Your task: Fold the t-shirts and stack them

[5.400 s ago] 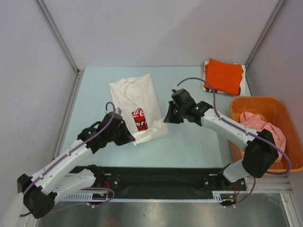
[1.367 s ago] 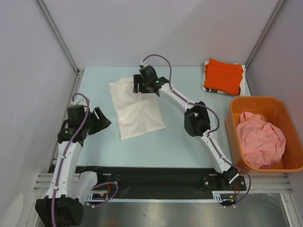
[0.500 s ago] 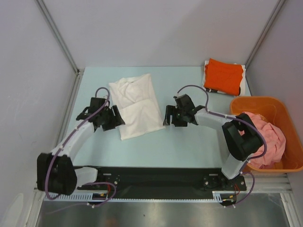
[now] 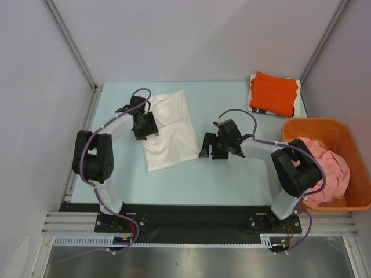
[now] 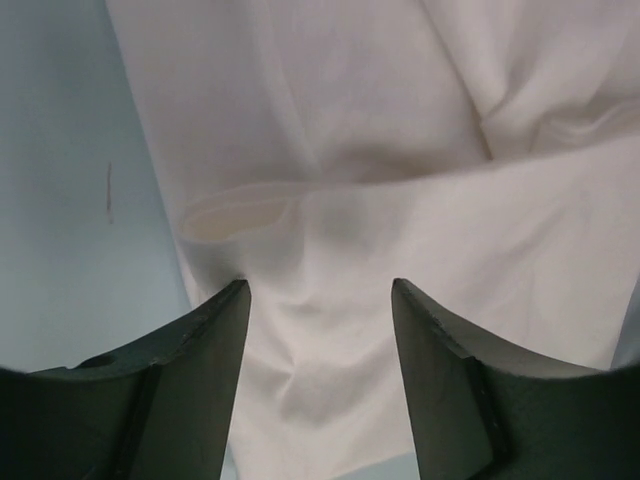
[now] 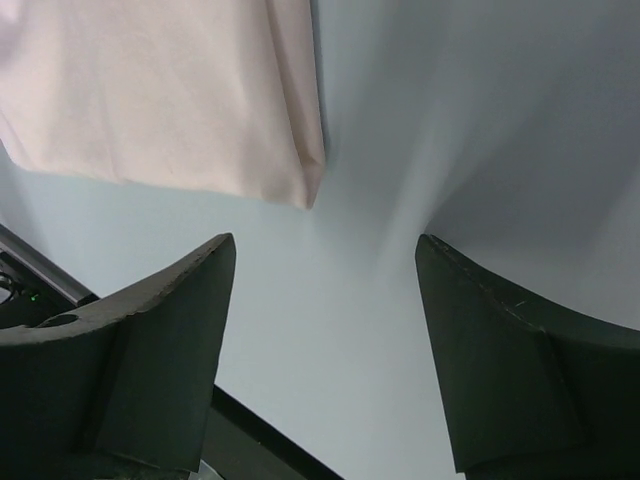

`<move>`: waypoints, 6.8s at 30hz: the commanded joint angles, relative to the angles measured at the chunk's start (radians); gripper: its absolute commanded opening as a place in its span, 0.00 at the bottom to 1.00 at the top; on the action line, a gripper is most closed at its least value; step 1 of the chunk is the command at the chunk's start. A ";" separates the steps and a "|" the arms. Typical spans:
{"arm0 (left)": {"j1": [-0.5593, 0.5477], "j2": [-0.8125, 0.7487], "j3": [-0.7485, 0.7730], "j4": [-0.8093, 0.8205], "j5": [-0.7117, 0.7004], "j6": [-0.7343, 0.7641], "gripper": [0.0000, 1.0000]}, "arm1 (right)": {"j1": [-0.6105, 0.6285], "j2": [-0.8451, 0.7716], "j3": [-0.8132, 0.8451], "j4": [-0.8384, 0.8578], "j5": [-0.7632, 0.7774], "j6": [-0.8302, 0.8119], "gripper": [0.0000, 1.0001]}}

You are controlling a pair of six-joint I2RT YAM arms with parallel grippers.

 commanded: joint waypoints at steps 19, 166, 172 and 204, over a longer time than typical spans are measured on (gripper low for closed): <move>0.107 -0.071 0.112 -0.085 -0.143 0.031 0.75 | -0.049 0.018 -0.107 0.181 -0.184 0.049 0.71; 0.242 0.104 0.234 -0.091 0.113 -0.020 0.22 | -0.170 0.585 1.125 -0.606 -0.095 -0.040 0.06; 0.252 0.228 0.458 -0.247 0.127 0.014 0.57 | -0.199 0.644 1.283 -0.707 -0.103 -0.048 0.69; 0.248 -0.821 -0.382 -0.218 0.179 0.152 0.64 | 0.057 0.165 0.230 -0.231 -0.151 0.070 0.09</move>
